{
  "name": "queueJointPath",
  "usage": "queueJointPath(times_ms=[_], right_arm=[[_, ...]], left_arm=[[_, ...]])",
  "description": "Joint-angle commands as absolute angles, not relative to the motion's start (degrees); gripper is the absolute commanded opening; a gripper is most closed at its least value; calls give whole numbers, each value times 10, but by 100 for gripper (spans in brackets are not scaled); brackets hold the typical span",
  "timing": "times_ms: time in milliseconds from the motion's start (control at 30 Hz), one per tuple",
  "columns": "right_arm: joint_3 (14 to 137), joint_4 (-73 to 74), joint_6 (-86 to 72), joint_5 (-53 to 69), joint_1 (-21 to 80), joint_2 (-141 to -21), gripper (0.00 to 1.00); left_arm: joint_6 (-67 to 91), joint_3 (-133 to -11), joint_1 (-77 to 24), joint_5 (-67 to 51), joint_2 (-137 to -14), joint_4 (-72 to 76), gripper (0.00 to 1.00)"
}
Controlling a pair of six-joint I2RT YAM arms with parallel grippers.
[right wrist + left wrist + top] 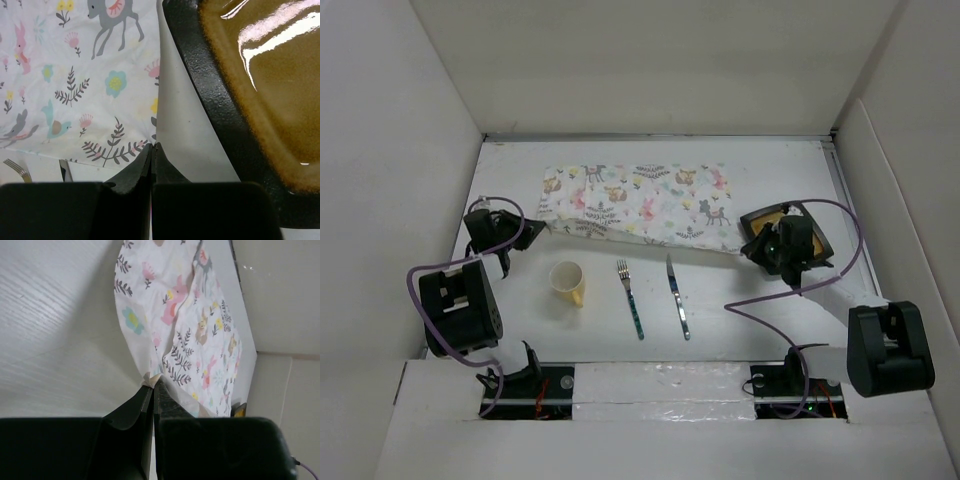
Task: Set the dinner table for one person
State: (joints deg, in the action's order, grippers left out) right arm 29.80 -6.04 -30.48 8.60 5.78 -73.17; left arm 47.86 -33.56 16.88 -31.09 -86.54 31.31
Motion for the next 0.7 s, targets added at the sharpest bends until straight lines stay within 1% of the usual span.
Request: queueJointPath(times_ms=[0, 167, 200, 233, 300, 333, 400, 433, 467, 533, 567, 633, 667], right_arm=[[284, -78, -305, 82, 54, -707, 0], [265, -69, -304, 83, 54, -672, 0], [263, -67, -304, 83, 54, -667, 0], [258, -66, -307, 82, 54, -660, 0], [258, -62, -308, 70, 54, -657, 3], [260, -62, -307, 69, 54, -658, 5], [264, -63, -308, 71, 54, -671, 11], [266, -62, -307, 71, 54, -677, 13], [269, -64, -307, 75, 54, -681, 20], [273, -68, -307, 74, 54, -692, 26], [277, -69, -307, 76, 54, -695, 32], [279, -70, -308, 78, 54, -703, 34], [282, -69, -308, 77, 54, -705, 41]], left_arm=[[453, -349, 171, -287, -876, 278, 0], [453, -354, 171, -288, -874, 269, 0], [455, -352, 171, -287, -866, 269, 6], [459, -351, 171, -287, -863, 269, 9], [460, -352, 171, -287, -847, 263, 14], [462, -352, 171, -286, -839, 263, 17], [472, -351, 171, -286, -815, 260, 28], [475, -352, 171, -284, -806, 260, 28], [478, -355, 171, -284, -797, 255, 28], [478, -367, 171, -280, -769, 244, 25], [479, -370, 171, -279, -759, 238, 24], [483, -380, 171, -273, -724, 234, 23], [481, -385, 171, -272, -714, 222, 23]])
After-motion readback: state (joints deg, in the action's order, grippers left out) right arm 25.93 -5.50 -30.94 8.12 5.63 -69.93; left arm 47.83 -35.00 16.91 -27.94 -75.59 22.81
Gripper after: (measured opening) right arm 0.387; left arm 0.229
